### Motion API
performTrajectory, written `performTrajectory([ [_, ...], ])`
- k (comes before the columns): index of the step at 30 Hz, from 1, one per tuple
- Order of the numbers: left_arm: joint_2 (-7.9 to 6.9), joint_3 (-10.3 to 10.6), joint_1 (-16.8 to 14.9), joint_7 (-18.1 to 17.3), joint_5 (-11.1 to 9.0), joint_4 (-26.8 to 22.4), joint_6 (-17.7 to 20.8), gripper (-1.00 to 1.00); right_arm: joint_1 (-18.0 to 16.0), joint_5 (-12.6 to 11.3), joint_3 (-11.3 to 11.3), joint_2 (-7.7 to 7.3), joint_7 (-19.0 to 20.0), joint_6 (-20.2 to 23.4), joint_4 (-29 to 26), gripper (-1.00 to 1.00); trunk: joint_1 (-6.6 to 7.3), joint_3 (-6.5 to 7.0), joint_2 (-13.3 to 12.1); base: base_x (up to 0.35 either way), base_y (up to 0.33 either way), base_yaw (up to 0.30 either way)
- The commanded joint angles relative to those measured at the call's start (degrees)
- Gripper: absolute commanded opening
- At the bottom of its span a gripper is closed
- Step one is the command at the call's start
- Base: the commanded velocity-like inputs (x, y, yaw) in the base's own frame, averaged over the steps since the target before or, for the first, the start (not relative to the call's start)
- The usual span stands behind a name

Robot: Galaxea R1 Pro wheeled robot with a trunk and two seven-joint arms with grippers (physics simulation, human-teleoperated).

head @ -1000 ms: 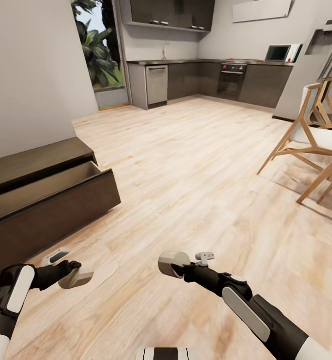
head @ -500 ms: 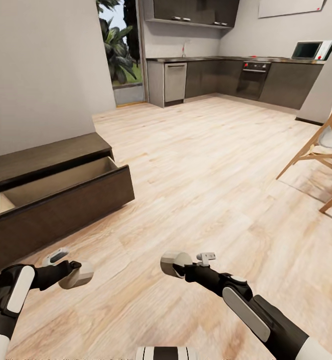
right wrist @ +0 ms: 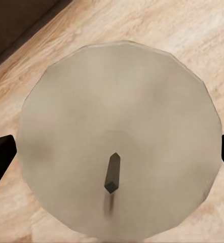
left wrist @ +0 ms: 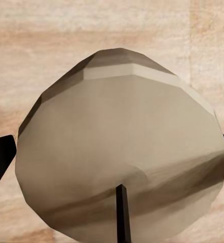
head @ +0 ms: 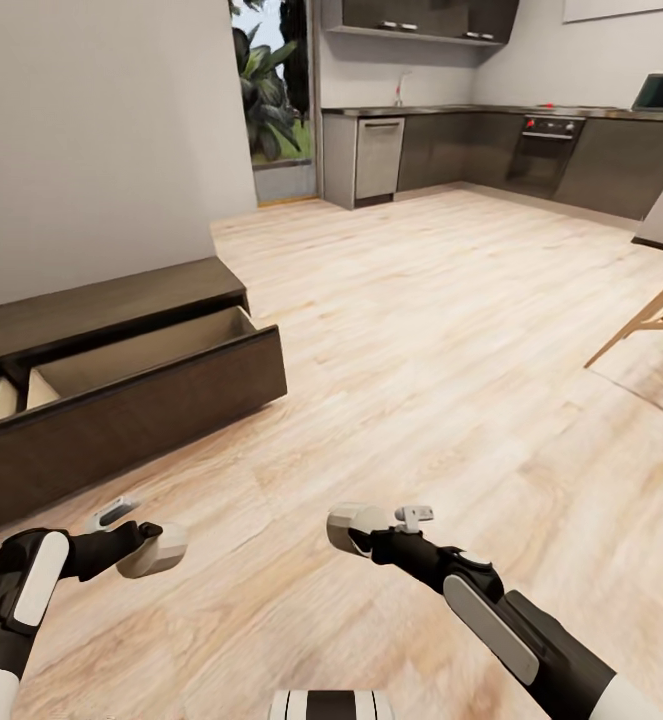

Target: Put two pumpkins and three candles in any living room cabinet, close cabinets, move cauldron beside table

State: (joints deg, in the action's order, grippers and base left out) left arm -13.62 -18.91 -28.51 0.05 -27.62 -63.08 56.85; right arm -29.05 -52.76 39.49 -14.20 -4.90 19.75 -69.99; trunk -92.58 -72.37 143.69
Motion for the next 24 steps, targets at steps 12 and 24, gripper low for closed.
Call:
performTrajectory([
  [12, 0.04, -0.1, -0.1, 0.0, -0.1, 0.0, 0.3, -1.0, 0.0, -0.6, 0.2, -0.04, -1.3, 0.0, -0.5, -1.0, 0.0, -0.34, 0.0, 0.011, -0.011, 0.256],
  [24, 0.08, -0.1, -0.1, 0.0, -0.1, 0.0, 0.3, -1.0, 0.0, 0.8, 0.1, -0.04, -1.4, -0.1, -0.4, -1.0, 0.0, -0.65, 0.0, 0.143, 0.0, 0.257],
])
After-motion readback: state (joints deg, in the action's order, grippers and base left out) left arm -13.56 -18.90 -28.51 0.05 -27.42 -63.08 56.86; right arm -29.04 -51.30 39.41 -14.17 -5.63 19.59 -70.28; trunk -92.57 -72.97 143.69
